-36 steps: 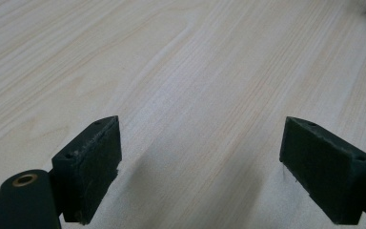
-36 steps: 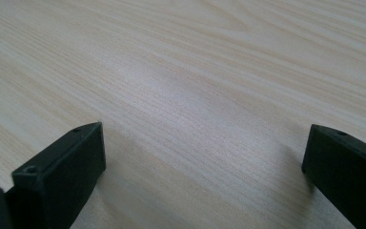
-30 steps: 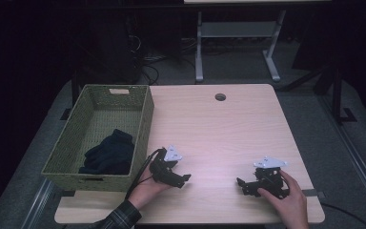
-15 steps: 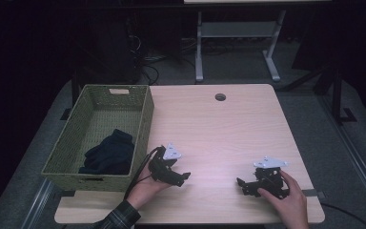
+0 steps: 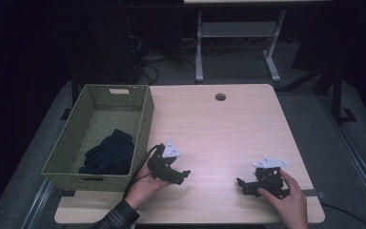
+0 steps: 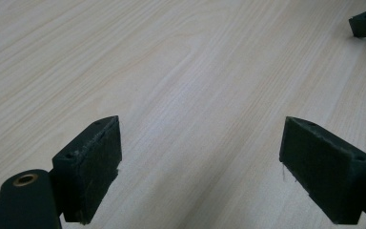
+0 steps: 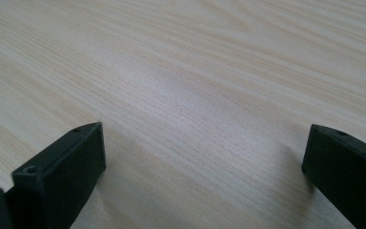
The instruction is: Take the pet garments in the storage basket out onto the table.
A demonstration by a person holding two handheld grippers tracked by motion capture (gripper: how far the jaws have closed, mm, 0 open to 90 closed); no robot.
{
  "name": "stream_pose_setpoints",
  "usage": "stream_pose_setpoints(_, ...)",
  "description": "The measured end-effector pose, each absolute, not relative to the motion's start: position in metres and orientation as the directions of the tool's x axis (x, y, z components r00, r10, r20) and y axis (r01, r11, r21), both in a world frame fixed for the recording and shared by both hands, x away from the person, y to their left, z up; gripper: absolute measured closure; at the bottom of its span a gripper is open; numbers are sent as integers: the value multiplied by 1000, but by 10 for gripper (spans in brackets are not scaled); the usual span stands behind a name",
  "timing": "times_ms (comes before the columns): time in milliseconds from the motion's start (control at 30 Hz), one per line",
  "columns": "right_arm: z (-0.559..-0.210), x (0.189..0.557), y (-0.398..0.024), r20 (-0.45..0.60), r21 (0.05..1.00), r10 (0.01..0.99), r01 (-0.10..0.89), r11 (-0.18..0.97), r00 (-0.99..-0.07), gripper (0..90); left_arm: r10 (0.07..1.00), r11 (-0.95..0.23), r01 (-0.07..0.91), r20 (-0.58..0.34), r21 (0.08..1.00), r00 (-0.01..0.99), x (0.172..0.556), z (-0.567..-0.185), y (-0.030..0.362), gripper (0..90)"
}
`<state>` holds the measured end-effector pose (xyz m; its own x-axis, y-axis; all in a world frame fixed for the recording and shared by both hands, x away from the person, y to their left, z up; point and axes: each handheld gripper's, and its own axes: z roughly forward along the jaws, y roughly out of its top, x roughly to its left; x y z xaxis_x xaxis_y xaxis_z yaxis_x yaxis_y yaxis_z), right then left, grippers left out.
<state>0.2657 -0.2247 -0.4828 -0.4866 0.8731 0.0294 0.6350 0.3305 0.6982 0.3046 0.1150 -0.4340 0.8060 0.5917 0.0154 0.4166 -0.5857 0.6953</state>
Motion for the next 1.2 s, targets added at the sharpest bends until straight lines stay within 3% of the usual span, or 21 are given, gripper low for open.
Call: stream_pose_setpoints(1200, -483, 266, -225, 29, 699, 873, 635, 330, -487, 4, 552, -570, 391, -16, 723, 834, 306, -396, 118, 137)
